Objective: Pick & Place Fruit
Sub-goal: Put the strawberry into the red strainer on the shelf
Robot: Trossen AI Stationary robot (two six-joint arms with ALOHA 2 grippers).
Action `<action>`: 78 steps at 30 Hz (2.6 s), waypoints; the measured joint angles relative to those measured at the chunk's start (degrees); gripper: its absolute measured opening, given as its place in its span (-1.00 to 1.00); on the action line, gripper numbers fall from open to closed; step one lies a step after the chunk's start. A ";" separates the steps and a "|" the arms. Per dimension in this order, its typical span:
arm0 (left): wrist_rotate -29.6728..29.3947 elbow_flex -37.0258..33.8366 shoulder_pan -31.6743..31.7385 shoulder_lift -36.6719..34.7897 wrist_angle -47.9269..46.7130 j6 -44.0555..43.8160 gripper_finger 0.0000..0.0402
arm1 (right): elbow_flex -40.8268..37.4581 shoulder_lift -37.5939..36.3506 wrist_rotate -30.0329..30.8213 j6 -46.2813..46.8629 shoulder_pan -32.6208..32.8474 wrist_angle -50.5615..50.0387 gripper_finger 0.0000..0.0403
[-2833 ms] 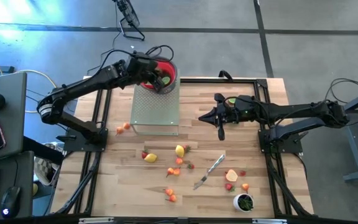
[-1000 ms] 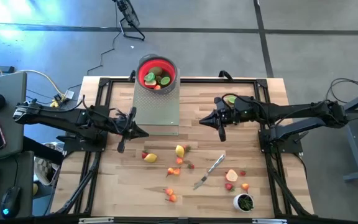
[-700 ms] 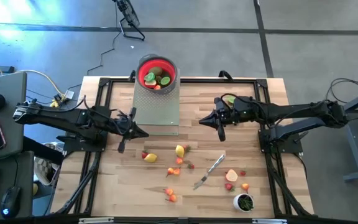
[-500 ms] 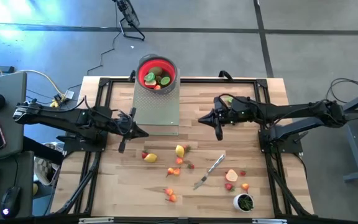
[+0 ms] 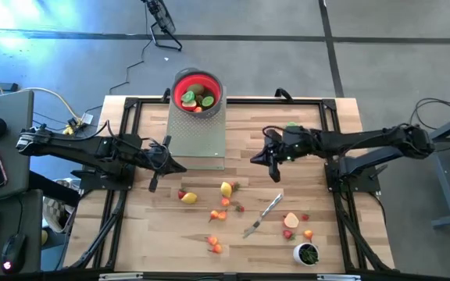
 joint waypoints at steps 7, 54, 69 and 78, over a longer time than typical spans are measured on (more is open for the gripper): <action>-0.02 0.02 0.00 0.00 0.01 0.25 -1.00 | -0.08 2.34 -0.16 -0.40 0.93 1.62 -0.98; -0.91 -8.37 0.02 -1.92 17.35 1.51 -1.00 | 15.85 29.11 19.74 2.55 17.74 -11.81 -0.96; -0.87 -8.37 0.02 -1.92 16.15 -0.09 -1.00 | 15.87 31.67 19.77 7.44 18.23 -11.72 -0.09; -0.81 -8.37 0.02 -1.90 16.29 -0.15 -1.00 | 15.85 37.46 21.78 9.05 18.23 -9.78 0.00</action>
